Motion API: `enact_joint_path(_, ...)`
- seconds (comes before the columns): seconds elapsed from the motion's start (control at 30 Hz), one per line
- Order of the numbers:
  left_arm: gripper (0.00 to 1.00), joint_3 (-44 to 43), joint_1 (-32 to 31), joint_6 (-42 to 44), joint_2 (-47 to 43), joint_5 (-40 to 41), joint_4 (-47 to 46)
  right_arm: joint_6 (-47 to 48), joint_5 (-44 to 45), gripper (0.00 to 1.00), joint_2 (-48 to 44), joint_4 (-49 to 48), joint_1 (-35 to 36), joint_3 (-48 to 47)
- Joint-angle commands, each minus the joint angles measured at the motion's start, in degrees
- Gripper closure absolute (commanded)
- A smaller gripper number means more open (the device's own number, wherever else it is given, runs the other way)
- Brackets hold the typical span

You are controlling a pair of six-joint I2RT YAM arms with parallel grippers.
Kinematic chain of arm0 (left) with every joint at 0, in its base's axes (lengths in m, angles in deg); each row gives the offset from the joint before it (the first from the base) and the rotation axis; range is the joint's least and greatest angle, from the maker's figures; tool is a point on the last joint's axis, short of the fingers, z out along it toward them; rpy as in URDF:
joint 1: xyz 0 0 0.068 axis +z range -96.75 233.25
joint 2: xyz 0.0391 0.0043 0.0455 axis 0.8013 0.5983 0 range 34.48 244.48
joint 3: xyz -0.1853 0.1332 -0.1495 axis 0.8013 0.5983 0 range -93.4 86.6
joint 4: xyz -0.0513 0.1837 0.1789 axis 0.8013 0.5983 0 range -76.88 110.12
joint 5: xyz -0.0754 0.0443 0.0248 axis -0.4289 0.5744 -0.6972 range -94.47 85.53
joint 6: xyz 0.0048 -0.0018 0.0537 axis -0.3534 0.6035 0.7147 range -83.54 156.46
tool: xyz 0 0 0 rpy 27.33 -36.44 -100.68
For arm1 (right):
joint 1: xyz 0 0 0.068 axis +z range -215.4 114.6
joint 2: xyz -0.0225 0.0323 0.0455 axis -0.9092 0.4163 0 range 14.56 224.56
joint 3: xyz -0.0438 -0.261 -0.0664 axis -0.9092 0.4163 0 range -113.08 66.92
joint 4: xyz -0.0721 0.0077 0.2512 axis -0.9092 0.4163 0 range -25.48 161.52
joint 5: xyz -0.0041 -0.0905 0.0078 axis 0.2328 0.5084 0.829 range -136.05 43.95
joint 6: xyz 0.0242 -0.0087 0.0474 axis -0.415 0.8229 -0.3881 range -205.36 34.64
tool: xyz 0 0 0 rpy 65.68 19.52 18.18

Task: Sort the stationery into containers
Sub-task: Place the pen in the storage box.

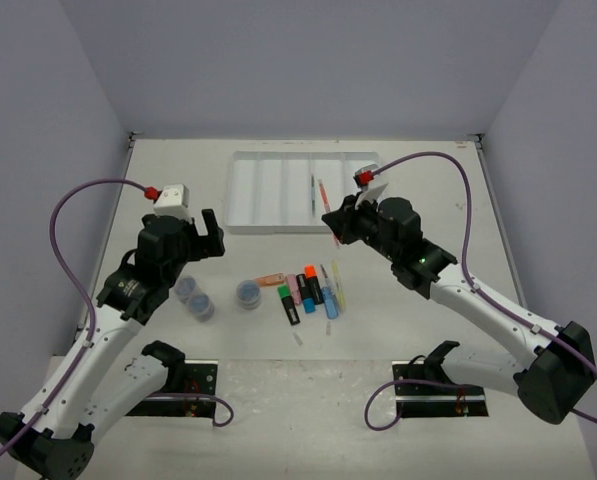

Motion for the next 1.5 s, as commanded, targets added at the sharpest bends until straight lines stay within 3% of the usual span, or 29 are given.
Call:
enact_joint_path(0.0, 0.0, -0.28, 0.63, 0.7, -2.02, 3.04, -1.88, -0.8, 1.26, 1.0, -1.62, -0.5, -0.21, 0.53)
enact_joint_path(1.0, 0.0, -0.66, 4.33, 0.53, -1.95, 1.13, -2.12, -3.61, 3.47, 1.0, -0.46, 2.09, -1.76, -2.2)
enact_joint_path(1.3, 0.0, -0.54, 5.61, 0.58, -1.2, -1.44, -2.49, -6.21, 9.69, 1.0, 7.15, 7.38, -3.4, -6.76)
enact_joint_path(1.47, 0.0, -0.48, 5.64, 0.53, -0.98, -1.85, -2.74, -7.65, 9.16, 1.0, 18.89, 9.26, -6.28, -14.91)
